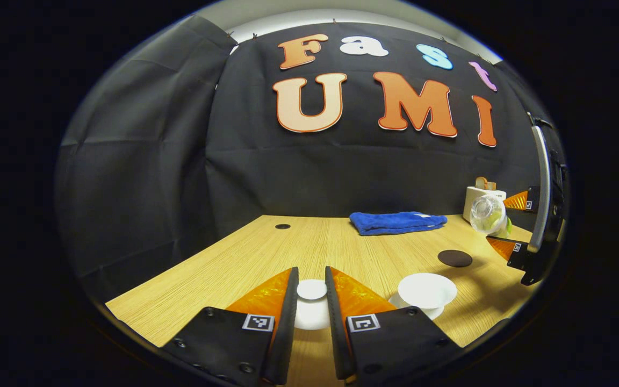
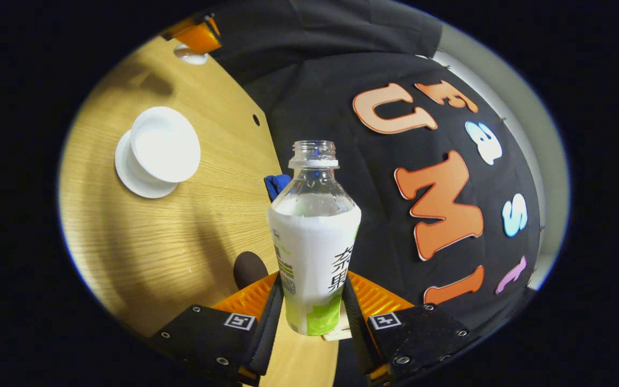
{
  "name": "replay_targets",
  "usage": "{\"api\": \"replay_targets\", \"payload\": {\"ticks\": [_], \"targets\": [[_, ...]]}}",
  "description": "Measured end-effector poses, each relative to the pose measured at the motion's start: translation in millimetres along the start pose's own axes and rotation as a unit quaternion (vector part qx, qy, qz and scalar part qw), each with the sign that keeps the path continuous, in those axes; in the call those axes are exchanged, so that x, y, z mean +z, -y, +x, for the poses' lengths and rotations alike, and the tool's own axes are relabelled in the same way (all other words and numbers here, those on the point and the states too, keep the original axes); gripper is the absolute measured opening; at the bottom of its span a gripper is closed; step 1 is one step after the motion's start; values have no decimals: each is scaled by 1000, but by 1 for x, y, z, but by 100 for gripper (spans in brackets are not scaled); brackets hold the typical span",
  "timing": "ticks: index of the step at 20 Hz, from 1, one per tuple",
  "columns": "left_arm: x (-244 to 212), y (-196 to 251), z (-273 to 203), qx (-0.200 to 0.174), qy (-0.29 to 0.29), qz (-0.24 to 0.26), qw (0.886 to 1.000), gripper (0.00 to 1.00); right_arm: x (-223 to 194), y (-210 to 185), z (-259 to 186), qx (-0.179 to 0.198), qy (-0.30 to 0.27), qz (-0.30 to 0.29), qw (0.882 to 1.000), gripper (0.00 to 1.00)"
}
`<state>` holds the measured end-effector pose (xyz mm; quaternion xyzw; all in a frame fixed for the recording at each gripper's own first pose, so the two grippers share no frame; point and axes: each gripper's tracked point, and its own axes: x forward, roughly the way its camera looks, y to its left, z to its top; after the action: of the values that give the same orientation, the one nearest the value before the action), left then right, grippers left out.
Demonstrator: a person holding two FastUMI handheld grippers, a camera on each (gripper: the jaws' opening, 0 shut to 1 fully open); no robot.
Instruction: Open the teacup lid with one hand, grasp the water bottle and pour water into the teacup with the other hand; after pouring, place the water bottle on the coaster and then close the teacup lid.
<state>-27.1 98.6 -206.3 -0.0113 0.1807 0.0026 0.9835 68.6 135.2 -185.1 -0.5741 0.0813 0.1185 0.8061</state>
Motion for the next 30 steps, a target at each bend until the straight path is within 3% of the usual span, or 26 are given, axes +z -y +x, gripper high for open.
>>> {"api": "replay_targets", "payload": {"ticks": [8,18,30], "targets": [[-4,-12,-5,2,-4,1,1000,36,13,1,1,-17,28,-120,992,62],[-9,-20,-7,-1,-13,-1,1000,36,29,13,1,-63,64,-250,964,63],[-10,-21,-7,-6,-13,7,1000,36,39,19,-4,-117,88,-313,939,62]]}}
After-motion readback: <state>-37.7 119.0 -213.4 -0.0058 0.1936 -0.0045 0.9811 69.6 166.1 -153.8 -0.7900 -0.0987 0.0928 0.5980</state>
